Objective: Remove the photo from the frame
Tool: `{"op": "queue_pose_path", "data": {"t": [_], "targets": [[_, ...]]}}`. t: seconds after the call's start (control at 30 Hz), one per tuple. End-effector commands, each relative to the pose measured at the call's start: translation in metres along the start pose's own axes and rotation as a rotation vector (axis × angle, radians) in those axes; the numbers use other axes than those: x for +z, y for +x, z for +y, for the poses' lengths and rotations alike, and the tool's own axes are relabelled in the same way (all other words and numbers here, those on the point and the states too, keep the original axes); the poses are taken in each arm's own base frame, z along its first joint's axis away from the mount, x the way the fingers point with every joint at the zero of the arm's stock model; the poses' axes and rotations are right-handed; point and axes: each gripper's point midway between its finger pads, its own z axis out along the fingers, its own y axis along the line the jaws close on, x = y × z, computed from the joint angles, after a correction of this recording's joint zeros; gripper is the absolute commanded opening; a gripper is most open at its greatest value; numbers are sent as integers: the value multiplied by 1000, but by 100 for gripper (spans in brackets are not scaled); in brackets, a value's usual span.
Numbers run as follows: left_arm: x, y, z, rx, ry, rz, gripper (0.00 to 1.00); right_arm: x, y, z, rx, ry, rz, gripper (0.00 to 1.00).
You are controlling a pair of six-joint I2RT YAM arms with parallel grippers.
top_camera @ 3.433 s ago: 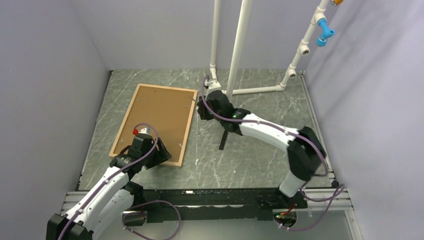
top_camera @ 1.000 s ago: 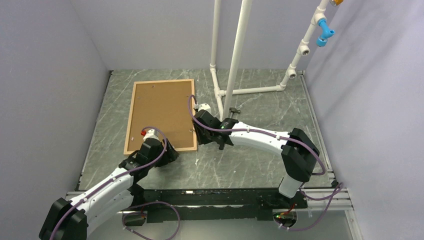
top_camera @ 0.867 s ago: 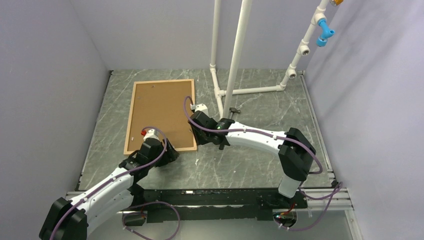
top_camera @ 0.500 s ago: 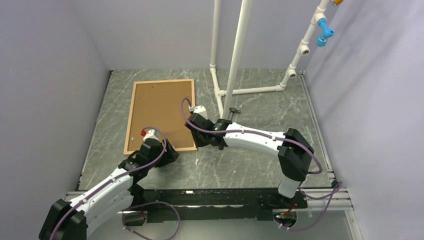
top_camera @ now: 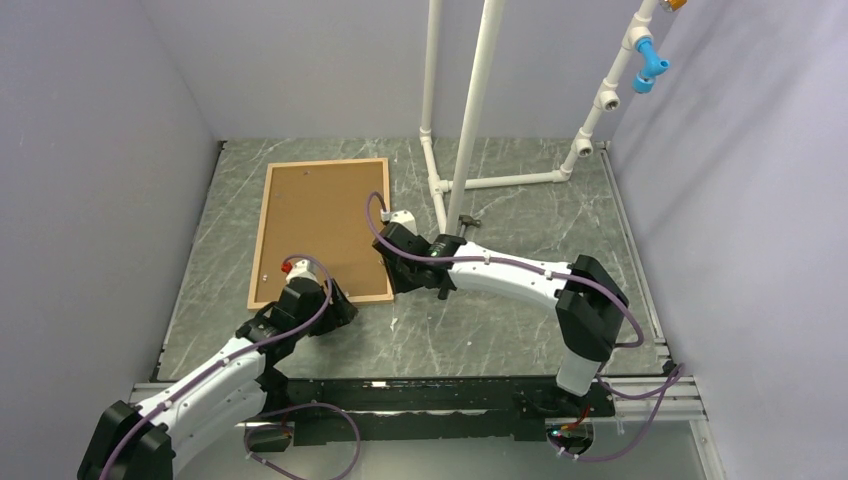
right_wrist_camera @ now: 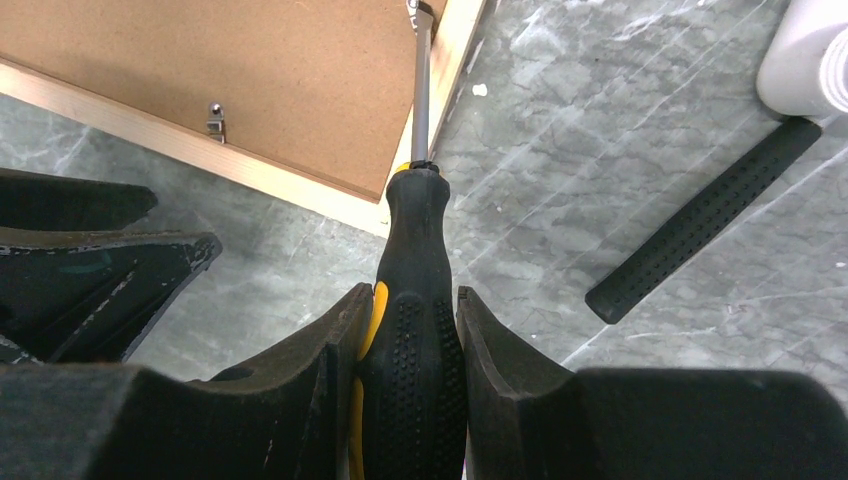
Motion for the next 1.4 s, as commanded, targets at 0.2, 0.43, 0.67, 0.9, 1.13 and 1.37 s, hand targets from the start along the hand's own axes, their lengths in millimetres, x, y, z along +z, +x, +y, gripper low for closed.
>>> {"op": "queue_pose_path", "data": {"t": [0.2,0.43,0.67,0.9,1.13,1.37], "targets": [[-2,7,2,-1,-6,37,71,-21,-15,26,120,-227,8,0],[-3,6,0,-3,-1,42,71,-42,-30,27,144,-299,-22,0],[-1,8,-3,-9,9,51,70,-30,-42,3,104,-165,-69,0],[-4,4,-4,-3,13,39,70,-14,-35,-17,83,-41,-9,0],[-5,1,-7,-4,24,25,70,-8,-19,-9,80,-82,61,0],[-8,-3,-13,-18,48,11,70,-11,-12,-11,74,-60,109,0]]}}
